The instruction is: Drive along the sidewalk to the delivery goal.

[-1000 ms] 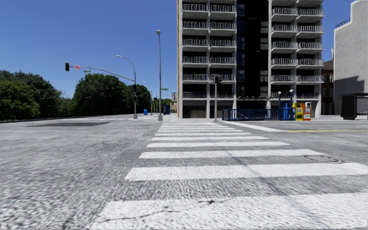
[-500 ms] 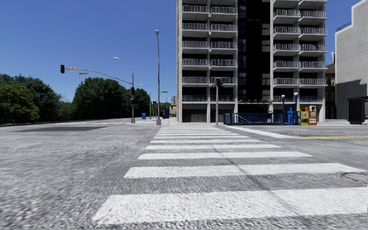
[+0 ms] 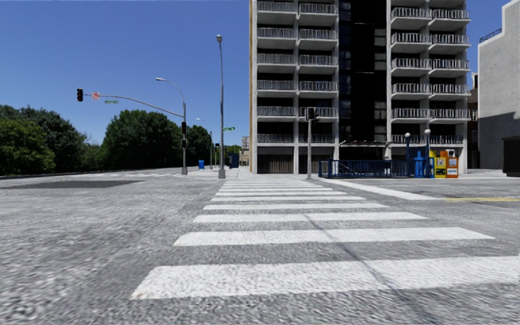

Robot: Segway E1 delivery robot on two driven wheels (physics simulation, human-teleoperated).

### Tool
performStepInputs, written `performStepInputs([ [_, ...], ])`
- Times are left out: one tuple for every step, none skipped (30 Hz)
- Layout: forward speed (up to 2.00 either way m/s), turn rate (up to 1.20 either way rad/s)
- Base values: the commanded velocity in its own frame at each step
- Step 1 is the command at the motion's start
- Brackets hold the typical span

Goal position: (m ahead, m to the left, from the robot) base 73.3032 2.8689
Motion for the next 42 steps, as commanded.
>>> performStepInputs([
  [2.00, 0.00],
  [2.00, 0.00],
  [2.00, 0.00],
  [2.00, 0.00],
  [2.00, 0.00],
  [2.00, 0.00],
  [2.00, 0.00],
  [2.00, 0.00],
  [2.00, 0.00],
  [2.00, 0.00],
  [2.00, 0.00],
  [2.00, 0.00],
  [2.00, 0.00],
  [2.00, 0.00],
  [2.00, 0.00],
  [2.00, 0.00],
  [2.00, 0.00],
  [2.00, 0.00],
  [2.00, 0.00],
  [2.00, 0.00],
  [2.00, 0.00],
  [2.00, 0.00],
  [2.00, 0.00],
  [2.00, 0.00],
  [2.00, 0.00],
  [2.00, 0.03],
  [2.00, 0.03],
  [2.00, 0.10],
  [2.00, 0.19],
  [2.00, 0.21],
  [2.00, 0.21],
  [2.00, 0.21],
  [2.00, 0.22],
  [2.00, 0.22],
  [2.00, 0.22],
  [2.00, 0.22],
  [2.00, 0.22],
  [2.00, 0.22],
  [2.00, 0.22],
  [2.00, 0.22],
  [2.00, 0.22],
  [2.00, 0.22],
])
